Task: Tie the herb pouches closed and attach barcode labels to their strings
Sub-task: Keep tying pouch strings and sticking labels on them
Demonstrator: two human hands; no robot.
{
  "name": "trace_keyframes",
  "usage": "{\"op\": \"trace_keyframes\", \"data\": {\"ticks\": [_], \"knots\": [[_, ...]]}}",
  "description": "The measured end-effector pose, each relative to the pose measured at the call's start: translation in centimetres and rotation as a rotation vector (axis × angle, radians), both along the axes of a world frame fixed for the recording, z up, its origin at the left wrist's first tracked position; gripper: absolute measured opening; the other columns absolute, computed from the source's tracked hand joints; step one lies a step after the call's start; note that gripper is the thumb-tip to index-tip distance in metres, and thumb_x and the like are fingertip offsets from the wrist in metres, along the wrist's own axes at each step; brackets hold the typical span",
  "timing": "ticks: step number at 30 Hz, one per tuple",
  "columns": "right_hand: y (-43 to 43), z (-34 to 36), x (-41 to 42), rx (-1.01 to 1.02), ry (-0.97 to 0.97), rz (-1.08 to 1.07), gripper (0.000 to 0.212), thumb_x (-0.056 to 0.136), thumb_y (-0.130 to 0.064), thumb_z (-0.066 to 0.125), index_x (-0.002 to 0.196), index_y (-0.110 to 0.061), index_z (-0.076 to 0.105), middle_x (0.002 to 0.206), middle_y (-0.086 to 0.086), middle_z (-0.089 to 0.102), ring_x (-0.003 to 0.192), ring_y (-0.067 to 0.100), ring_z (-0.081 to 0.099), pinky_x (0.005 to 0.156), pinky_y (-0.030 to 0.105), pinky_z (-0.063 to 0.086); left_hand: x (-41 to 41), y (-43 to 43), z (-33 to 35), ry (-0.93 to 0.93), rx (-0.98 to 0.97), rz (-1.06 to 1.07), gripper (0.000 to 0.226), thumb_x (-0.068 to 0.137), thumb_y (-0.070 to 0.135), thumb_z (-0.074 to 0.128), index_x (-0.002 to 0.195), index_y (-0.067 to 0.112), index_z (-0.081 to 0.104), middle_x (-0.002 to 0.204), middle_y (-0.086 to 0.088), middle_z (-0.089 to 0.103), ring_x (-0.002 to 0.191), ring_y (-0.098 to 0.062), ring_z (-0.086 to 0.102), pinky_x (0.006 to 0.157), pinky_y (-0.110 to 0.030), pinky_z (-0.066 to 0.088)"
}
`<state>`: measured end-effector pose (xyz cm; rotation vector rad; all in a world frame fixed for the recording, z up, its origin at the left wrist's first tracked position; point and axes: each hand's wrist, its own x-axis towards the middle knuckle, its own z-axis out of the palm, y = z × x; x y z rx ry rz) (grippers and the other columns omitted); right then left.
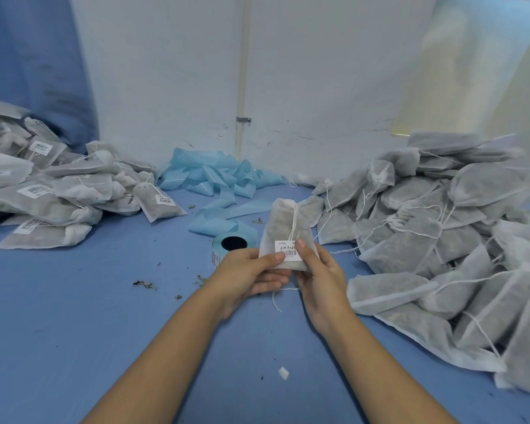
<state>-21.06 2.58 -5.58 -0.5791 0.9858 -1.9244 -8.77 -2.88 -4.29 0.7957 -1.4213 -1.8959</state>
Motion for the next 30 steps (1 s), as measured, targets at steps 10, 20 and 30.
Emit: {"op": "trace_keyframes", "data": {"ticks": [10,20,30], "knots": [[0.1,0.0,0.0,0.018,0.098,-0.003,0.021,0.084,-0.010,0.068,0.104,-0.003,0.066,0.090,0.007,0.072,0.080,0.017,0.067,0.071,0.025,0.054,0.4,-0.2,0.2,-0.088,-0.071,0.085,0.015,0.087,0.021,0.066,0.089,0.007,0.066,0.059,-0.002,0.067,0.046,-0.008,0.059,0.047,-0.017,0.049],[-0.4,-0.6,-0.4,0.048,-0.041,-0.013,0.020,0.087,-0.010,0.066,0.107,-0.012,0.065,0.094,0.000,0.069,0.085,0.016,0.066,0.065,0.019,0.054,1.1,-1.0,1.5,0.599,0.132,0.315,0.068,0.090,-0.006,0.053,0.149,0.003,0.019,0.147,-0.004,0.043,0.112,-0.018,0.063,0.085,-0.037,0.055],[-2.5,0.9,-4.0,0.021,-0.237,-0.149,0.045,0.093,0.004,0.044,0.132,-0.018,0.043,0.114,0.003,0.049,0.091,0.021,0.060,0.086,0.031,0.047,-1.7,0.5,2.0,0.211,-0.054,0.165,0.022,0.094,0.006,0.050,0.108,0.014,0.064,0.093,0.000,0.075,0.068,-0.013,0.069,0.061,-0.018,0.050]]}}
